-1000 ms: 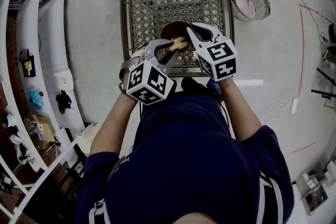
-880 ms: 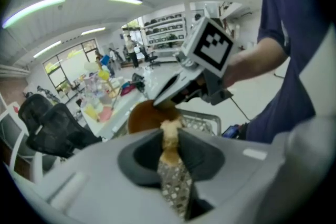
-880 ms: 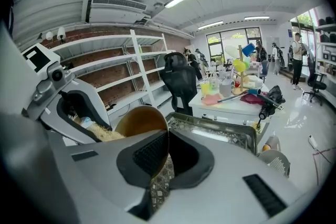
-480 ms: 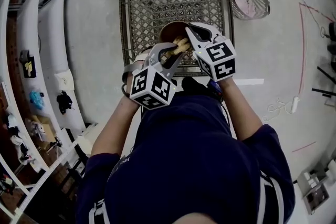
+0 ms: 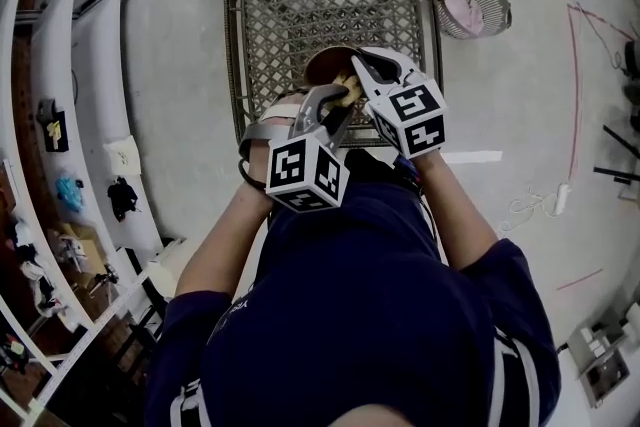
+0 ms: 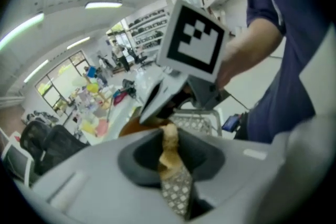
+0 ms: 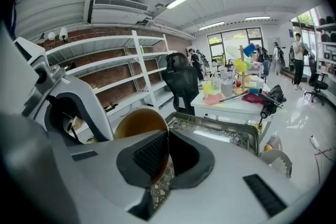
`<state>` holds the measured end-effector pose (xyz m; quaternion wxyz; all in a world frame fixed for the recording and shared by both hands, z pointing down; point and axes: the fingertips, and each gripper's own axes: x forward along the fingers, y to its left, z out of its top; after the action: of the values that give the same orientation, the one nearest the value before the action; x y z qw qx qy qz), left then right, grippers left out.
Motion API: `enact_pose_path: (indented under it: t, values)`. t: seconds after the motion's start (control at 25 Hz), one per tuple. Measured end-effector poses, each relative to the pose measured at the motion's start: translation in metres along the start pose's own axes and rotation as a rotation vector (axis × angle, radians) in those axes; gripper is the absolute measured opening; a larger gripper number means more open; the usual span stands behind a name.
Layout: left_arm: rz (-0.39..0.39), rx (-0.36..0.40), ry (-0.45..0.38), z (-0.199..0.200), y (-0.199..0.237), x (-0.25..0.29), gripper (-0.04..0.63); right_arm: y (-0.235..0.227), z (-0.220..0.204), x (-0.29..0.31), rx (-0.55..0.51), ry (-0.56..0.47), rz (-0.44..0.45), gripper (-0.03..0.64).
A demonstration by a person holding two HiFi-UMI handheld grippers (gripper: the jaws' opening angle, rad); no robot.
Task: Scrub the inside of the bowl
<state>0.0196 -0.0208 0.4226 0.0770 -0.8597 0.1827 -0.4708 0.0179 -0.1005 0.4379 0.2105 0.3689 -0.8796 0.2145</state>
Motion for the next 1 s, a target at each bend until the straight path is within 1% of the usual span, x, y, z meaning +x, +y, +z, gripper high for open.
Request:
enact_pose_path:
  t: [0.08,0.2,0.28,0.36,0.44,0.56,0.6,0.64,0.76,0.88,0.96,1.0]
  values:
    - [0.014,-0.004,-0.011,0.002,0.003,-0.001,0.075,-0.002,-0.003,-0.002,0.003,0.001,0.003,0.015]
    - [0.024,0.033,0.054,-0.016,0.009,-0.002,0.075,-0.013,-0.004,-0.007,0.017,-0.003,-0.017,0.015]
    - [0.044,0.062,0.094,-0.026,0.012,-0.005,0.075,-0.016,-0.005,-0.009,0.022,-0.004,-0.023,0.015]
    - [0.044,0.07,0.095,-0.023,0.007,-0.004,0.075,-0.013,-0.006,-0.01,0.022,-0.006,-0.017,0.015]
    - [0.012,0.032,0.048,-0.01,-0.002,0.0,0.075,-0.008,-0.007,-0.009,0.022,-0.008,-0.007,0.015]
    - [-0.013,-0.088,-0.043,0.008,-0.001,-0.001,0.075,-0.004,-0.007,-0.009,0.019,-0.005,0.007,0.015]
    - [-0.014,-0.117,-0.055,0.009,0.003,-0.002,0.075,-0.004,-0.008,-0.009,0.017,-0.003,0.009,0.015]
    - [-0.011,-0.128,-0.052,0.006,0.006,-0.002,0.075,-0.006,-0.009,-0.009,0.018,-0.001,0.008,0.015]
    - [0.03,-0.094,-0.006,-0.009,0.018,-0.005,0.075,-0.01,-0.011,-0.012,0.024,-0.001,-0.001,0.015]
    - [0.099,-0.107,-0.019,-0.013,0.037,-0.014,0.075,-0.011,-0.014,-0.014,0.028,0.006,0.003,0.015]
    - [0.131,-0.088,-0.007,-0.015,0.044,-0.019,0.075,-0.008,-0.015,-0.014,0.028,0.009,0.009,0.015]
    - [0.129,-0.068,0.013,-0.017,0.043,-0.019,0.075,-0.007,-0.014,-0.013,0.027,0.007,0.009,0.015]
